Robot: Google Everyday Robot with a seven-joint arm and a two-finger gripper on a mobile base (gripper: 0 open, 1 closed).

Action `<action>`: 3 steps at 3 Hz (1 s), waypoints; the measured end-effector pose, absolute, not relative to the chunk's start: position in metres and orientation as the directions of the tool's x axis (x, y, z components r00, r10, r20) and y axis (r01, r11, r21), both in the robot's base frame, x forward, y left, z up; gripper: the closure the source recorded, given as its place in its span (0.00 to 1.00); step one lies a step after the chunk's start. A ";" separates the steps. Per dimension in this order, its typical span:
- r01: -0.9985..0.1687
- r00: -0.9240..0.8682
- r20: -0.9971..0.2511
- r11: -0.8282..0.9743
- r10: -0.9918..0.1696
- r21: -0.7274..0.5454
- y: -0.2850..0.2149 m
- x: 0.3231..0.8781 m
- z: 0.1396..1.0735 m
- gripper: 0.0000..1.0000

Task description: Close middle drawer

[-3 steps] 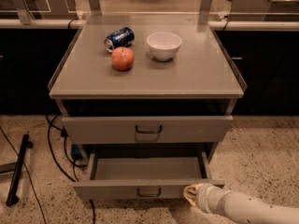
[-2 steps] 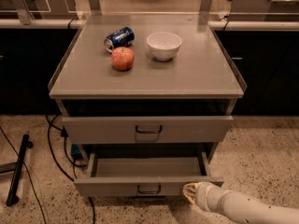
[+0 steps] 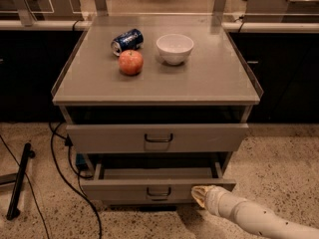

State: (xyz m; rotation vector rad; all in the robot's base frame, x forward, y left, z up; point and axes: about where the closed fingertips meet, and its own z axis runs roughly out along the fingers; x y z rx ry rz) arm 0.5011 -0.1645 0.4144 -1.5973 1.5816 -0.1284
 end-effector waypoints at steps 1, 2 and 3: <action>-0.726 0.227 -0.482 0.183 -0.846 -0.663 -0.159 0.526 0.425 1.00; -0.703 0.241 -0.479 0.189 -0.844 -0.685 -0.157 0.547 0.429 1.00; -0.690 0.232 -0.474 0.200 -0.849 -0.696 -0.159 0.572 0.426 1.00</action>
Offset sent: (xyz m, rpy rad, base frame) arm 0.0756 0.0068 0.0193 0.0290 -0.1437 -0.0029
